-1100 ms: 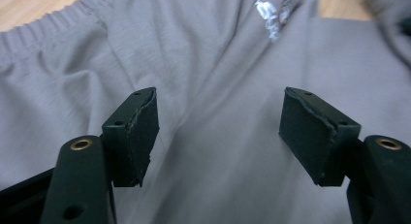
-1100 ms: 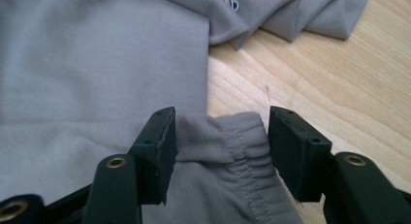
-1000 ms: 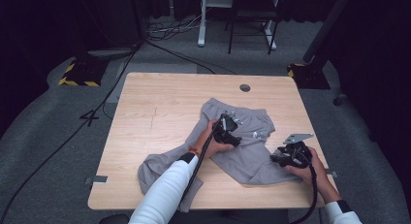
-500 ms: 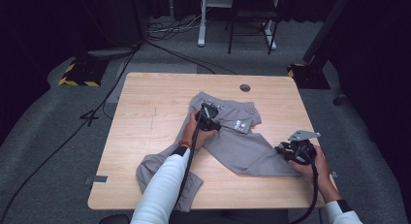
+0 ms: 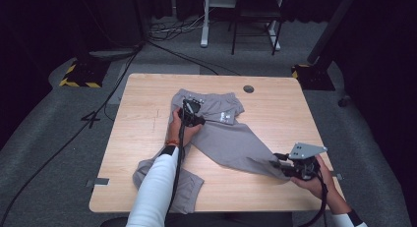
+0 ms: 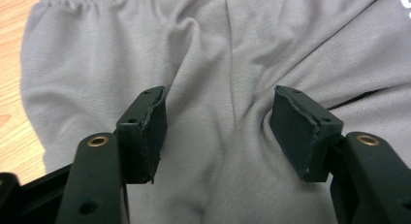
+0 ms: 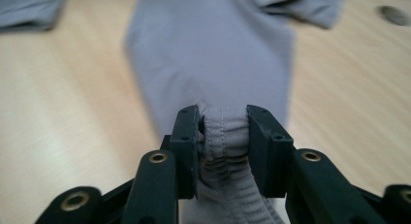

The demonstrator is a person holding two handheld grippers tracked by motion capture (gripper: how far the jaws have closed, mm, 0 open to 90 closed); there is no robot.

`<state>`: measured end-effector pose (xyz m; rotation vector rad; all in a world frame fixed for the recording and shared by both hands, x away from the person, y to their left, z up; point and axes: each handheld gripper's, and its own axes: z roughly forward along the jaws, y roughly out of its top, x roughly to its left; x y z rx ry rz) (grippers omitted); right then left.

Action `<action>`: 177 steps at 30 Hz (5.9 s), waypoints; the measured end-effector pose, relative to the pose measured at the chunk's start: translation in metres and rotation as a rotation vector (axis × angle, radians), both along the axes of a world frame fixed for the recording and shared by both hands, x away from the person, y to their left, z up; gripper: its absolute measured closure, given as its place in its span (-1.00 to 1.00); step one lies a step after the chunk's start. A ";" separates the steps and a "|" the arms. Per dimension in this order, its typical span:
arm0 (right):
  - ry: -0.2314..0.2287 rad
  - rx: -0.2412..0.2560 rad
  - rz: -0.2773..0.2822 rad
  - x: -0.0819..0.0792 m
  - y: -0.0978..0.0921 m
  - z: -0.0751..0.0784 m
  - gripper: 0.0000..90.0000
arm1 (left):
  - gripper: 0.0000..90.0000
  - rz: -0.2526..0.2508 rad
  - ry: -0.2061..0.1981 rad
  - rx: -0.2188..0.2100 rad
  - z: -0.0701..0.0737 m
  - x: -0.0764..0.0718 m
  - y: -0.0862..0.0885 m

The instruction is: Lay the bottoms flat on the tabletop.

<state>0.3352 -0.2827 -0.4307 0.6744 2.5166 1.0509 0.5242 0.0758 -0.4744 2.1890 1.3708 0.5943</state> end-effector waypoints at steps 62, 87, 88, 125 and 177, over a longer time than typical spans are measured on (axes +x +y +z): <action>0.125 -0.088 0.011 0.004 0.028 -0.028 0.12 | -0.41 -0.356 -0.072 -0.100 0.008 -0.176 0.056; 0.156 -0.122 -0.174 0.052 0.005 -0.049 0.64 | -0.42 -0.184 0.030 -0.104 -0.017 -0.100 0.095; 0.167 -0.124 -0.203 0.045 -0.008 -0.049 0.64 | -0.42 -0.181 0.029 -0.100 -0.017 -0.099 0.096; 0.229 -0.106 -0.206 0.047 -0.026 -0.049 0.09 | -0.47 -0.180 0.063 -0.126 -0.017 -0.045 0.026; 0.104 -0.110 0.137 0.143 0.258 -0.021 0.09 | 0.02 -0.293 0.061 -0.181 -0.017 -0.218 0.098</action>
